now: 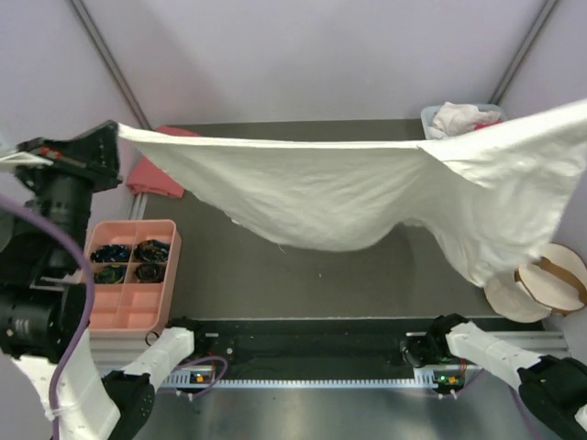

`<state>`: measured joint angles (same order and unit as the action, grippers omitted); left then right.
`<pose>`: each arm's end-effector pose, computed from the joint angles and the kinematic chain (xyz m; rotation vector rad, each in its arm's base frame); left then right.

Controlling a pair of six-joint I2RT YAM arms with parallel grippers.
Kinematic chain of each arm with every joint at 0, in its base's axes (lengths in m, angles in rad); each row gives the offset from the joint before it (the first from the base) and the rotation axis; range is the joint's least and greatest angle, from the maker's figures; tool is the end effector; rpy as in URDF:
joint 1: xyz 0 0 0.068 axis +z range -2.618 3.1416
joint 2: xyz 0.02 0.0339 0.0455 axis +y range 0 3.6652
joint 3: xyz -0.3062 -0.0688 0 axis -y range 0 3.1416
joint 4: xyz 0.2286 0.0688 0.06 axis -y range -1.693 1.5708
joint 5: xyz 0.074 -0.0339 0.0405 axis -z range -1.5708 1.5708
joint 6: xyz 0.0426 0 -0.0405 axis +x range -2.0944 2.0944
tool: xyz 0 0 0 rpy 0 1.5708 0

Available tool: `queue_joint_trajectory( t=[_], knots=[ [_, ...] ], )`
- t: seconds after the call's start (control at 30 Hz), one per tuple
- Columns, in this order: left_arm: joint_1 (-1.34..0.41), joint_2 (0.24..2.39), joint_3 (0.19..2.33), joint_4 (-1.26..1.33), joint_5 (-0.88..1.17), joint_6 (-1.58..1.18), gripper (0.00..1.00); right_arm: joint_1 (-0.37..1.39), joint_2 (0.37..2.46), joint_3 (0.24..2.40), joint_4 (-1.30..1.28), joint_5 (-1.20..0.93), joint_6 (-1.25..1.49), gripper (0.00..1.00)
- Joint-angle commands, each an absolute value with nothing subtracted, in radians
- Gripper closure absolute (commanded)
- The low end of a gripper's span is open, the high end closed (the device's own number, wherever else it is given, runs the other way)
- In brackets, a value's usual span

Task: Fold and stack the t-shirts
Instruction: Flatten out the tshirt

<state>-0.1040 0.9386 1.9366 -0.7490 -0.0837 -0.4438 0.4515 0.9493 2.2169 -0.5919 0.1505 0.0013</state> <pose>0.0256 0.0009 0.6139 -0.2959 1.3008 -0.4097 -0.0482 -0.0305 0.6712 -0.0630 0.9071 0.3541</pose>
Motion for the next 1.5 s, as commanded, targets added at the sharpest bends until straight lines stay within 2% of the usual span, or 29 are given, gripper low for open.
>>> queue_joint_trajectory(
  t=[0.0, 0.07, 0.23, 0.33, 0.4, 0.53, 0.7, 0.77, 0.93, 1.1, 1.37, 1.4, 1.43, 1.47],
  knots=[
    [-0.103, 0.976, 2.045, -0.795, -0.098, -0.442, 1.00, 0.459, 0.980, 2.278, -0.580, 0.129, 0.005, 1.00],
    [-0.103, 0.965, 1.993, -0.720, -0.156, -0.436, 1.00, 0.459, 0.963, 2.182, -0.534, 0.182, 0.005, 1.00],
    [-0.103, 1.012, 1.672, -0.519, -0.235, -0.451, 1.00, 0.459, 0.989, 1.834, -0.373, 0.261, 0.005, 1.00],
    [-0.104, 1.124, 1.534, -0.402, -0.253, -0.475, 1.00, 0.398, 1.089, 1.668, -0.267, 0.281, 0.034, 1.00],
    [-0.106, 1.222, 1.441, -0.275, -0.255, -0.503, 1.00, 0.295, 1.179, 1.580, -0.189, 0.166, 0.127, 1.00],
    [-0.147, 1.446, 1.411, -0.140, -0.340, -0.505, 1.00, 0.230, 1.400, 1.468, -0.011, 0.112, 0.156, 1.00],
    [-0.187, 1.783, 1.461, 0.030, -0.448, -0.474, 1.00, 0.175, 1.742, 1.538, 0.123, 0.052, 0.189, 1.00],
    [-0.190, 1.938, 1.514, 0.066, -0.456, -0.456, 1.00, 0.154, 1.845, 1.632, 0.124, 0.032, 0.196, 1.00],
    [-0.190, 2.166, 1.721, 0.078, -0.454, -0.423, 1.00, 0.123, 2.130, 1.886, 0.063, -0.027, 0.229, 1.00],
    [-0.187, 2.330, 1.920, 0.040, -0.460, -0.384, 1.00, 0.104, 2.290, 2.077, 0.002, -0.064, 0.256, 1.00],
    [-0.187, 2.447, 2.074, 0.049, -0.471, -0.353, 1.00, 0.087, 2.384, 2.151, -0.045, -0.071, 0.288, 1.00],
    [-0.187, 2.450, 2.077, 0.063, -0.494, -0.351, 1.00, 0.083, 2.387, 2.151, -0.044, -0.066, 0.297, 0.82],
    [-0.187, 2.454, 2.079, 0.070, -0.514, -0.348, 1.00, 0.075, 2.387, 2.151, -0.044, -0.054, 0.307, 0.69],
    [-0.187, 2.454, 2.079, 0.080, -0.535, -0.344, 0.97, 0.071, 2.384, 2.143, -0.034, -0.043, 0.325, 0.49]
  ],
)
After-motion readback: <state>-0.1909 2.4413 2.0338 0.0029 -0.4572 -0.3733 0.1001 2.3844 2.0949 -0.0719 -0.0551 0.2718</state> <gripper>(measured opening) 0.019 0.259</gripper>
